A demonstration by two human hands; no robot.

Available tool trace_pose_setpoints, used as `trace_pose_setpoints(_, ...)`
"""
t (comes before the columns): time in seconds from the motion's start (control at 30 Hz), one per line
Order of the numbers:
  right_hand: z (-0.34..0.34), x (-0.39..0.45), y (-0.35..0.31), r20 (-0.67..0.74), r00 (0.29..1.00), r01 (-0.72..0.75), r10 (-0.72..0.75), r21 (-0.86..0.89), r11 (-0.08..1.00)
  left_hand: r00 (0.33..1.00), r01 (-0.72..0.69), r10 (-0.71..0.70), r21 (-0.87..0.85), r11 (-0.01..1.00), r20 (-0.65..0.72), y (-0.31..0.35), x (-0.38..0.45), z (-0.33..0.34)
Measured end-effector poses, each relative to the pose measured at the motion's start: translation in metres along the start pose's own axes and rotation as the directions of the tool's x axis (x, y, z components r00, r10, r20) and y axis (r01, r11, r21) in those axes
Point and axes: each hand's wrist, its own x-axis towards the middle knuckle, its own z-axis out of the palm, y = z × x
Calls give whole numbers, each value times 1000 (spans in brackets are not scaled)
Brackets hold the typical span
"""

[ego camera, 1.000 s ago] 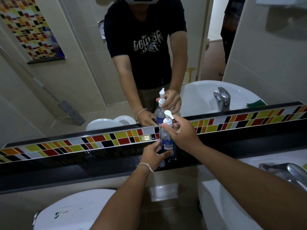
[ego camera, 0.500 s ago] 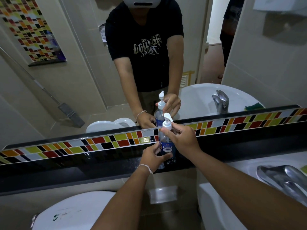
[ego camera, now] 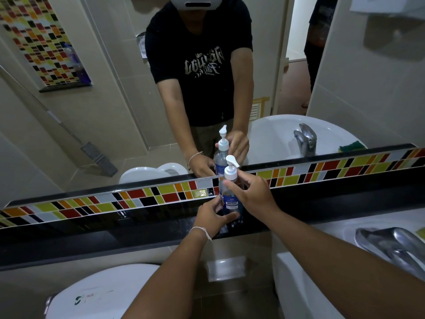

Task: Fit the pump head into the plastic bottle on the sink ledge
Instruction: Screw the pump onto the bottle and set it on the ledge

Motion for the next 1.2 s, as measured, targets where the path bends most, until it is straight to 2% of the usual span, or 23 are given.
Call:
trace_pose_setpoints(0.07, -5, -2, 6, 68, 998, -9, 10, -17, 1000, 1000, 11, -11, 17, 1000, 5, 4, -1, -2)
trace_pose_setpoints(0.13, -10, -7, 13, 76, 997, -24, 28, -51, 998, 1000, 22, -22, 46, 999, 3, 8, -7, -4)
trace_pose_setpoints(0.27, -27, -24, 34, 116, 990, -39, 74, -281, 959, 998, -50, 64, 330, 943, -30, 10, -20, -7)
trace_pose_setpoints(0.37, -29, -34, 52, 169, 977, -63, 129, -349, 935, 997, -71, 75, 407, 910, 5, 11, -19, -6)
trace_pose_setpoints(0.47, -20, -38, 58, 224, 968, -39, 114, -314, 949, 997, -81, 74, 445, 892, 34, 16, -13, 1)
trace_pose_setpoints(0.67, -27, -38, 64, 190, 973, -104, 132, -150, 983, 996, -84, 94, 474, 876, 4, 27, -4, 17)
trace_pose_setpoints(0.87, -67, -30, 78, 154, 981, -87, 114, -167, 982, 989, -147, 144, 497, 855, 44, 47, 17, 53)
trace_pose_setpoints(1.03, -112, -31, 95, 108, 982, -138, 157, -171, 976, 982, -190, 165, 486, 853, 94, 64, 33, 97)
trace_pose_setpoints(1.2, -129, -38, 115, 100, 975, -181, 200, -176, 968, 981, -193, 163, 480, 856, 105, 61, 38, 122)
